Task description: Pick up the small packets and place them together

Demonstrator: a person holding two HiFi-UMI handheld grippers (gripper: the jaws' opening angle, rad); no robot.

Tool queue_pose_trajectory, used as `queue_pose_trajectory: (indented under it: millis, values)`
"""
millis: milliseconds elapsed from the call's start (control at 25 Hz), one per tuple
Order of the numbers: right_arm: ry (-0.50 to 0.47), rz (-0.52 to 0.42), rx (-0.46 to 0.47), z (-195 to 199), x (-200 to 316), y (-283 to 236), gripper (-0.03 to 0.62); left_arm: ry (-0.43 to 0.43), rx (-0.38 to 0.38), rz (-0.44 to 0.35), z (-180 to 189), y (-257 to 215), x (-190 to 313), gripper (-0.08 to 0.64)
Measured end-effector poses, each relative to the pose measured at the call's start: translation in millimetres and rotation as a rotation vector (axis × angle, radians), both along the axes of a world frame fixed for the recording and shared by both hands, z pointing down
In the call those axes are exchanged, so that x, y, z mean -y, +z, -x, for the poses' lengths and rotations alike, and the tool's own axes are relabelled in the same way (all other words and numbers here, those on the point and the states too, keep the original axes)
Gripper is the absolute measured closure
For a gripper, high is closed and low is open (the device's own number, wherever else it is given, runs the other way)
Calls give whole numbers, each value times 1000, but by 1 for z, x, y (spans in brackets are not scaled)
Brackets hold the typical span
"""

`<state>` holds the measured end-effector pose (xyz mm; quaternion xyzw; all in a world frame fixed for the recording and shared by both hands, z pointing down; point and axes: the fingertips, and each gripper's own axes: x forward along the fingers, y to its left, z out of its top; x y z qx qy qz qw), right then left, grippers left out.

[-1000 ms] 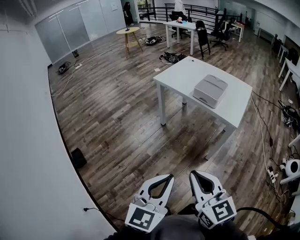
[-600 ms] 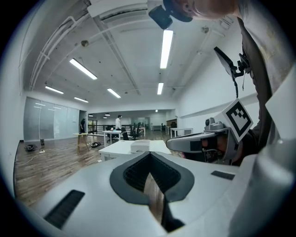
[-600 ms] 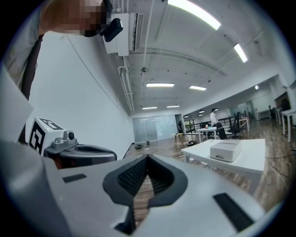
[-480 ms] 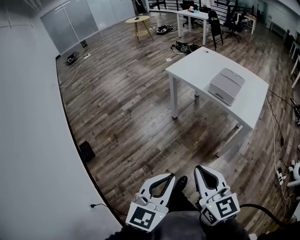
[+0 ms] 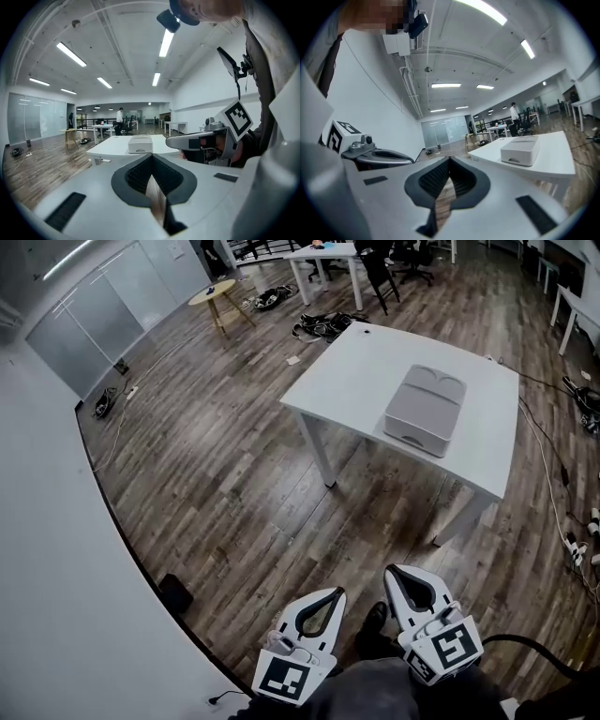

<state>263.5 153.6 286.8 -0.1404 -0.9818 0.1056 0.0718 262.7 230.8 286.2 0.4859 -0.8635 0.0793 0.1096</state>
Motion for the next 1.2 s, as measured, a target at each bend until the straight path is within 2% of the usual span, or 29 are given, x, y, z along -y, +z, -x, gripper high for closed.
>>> queue_pose_trajectory:
  millis: [280, 600, 840, 1200]
  values:
    - [118, 46, 6, 40, 57, -3, 588, 123, -3, 48, 46, -3, 57, 558]
    - [246, 84, 29, 51, 103, -5, 588, 266, 15, 92, 65, -5, 107, 558]
    - [345, 69, 18, 61, 125, 6, 588, 370, 5, 73, 79, 6, 130, 558]
    - [508, 13, -37, 100, 136, 11, 588, 535, -28, 15, 139, 11, 150, 558]
